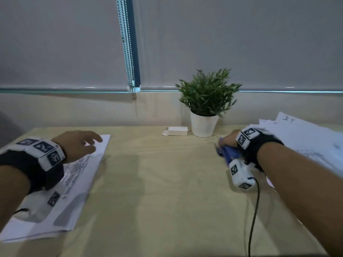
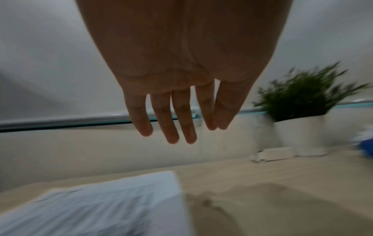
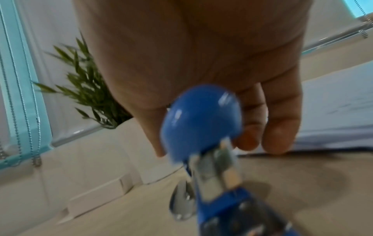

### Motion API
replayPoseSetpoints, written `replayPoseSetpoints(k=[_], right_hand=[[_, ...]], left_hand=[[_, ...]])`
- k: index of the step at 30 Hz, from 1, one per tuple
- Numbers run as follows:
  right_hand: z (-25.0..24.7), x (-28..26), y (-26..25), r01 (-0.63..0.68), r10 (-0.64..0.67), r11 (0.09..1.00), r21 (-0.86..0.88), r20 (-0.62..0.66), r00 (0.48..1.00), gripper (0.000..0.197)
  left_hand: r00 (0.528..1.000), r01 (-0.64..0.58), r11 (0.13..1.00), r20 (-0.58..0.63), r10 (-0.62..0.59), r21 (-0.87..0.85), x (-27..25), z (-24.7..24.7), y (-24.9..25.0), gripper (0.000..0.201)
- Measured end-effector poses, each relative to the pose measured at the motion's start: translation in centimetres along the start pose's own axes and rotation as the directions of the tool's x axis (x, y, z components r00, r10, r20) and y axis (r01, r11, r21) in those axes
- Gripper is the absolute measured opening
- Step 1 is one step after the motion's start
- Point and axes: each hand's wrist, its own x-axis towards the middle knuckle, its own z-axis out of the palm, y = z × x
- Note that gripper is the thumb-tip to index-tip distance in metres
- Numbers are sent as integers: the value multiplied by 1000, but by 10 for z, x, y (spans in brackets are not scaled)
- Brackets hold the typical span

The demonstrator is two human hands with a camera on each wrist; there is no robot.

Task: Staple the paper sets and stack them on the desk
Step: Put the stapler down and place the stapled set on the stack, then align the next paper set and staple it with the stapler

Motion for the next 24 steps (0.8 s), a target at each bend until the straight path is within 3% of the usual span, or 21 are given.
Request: replayPoseSetpoints(k=[3, 5, 7, 10, 12, 14, 17, 18, 21, 24], right_hand=[[-12, -6, 33, -42, 30, 997, -65, -172, 985, 62], [-17, -18, 65, -92, 56, 979, -183, -195, 979, 63], [-19, -28, 93, -183, 172, 977, -113, -101, 980, 62], [-9, -36, 117, -226, 240, 947, -228, 39, 970, 65], [-2, -35, 129, -249, 255, 931, -268, -13, 967, 74], [-1, -38, 136, -254, 250, 909, -331, -53, 967, 69], [-5, -33, 146, -273, 281, 860, -431, -46, 958, 15], [-4, -32, 152, -237, 231, 858, -455, -70, 970, 10], [-8, 1, 183, -227, 171, 902, -367, -178, 969, 40], [-28, -31, 181, -221, 126, 938, -269, -329, 936, 38]], left_hand=[[984, -171, 982, 33, 174, -83, 0, 6, 63, 22], [960, -275, 955, 26, 279, -115, -1, 12, 101, 22], [928, -364, 920, 27, 372, -141, -4, 19, 135, 22], [881, -452, 875, 68, 468, -172, -11, 30, 176, 23], [860, -484, 855, 83, 504, -186, -17, 39, 195, 23], [846, -503, 838, 78, 527, -213, -23, 46, 205, 23], [836, -510, 822, 79, 543, -253, -29, 53, 208, 19], [836, -509, 822, 79, 542, -254, -31, 53, 207, 18], [847, -491, 825, 71, 527, -280, -33, 48, 202, 17], [866, -469, 826, 20, 500, -313, -34, 44, 205, 15]])
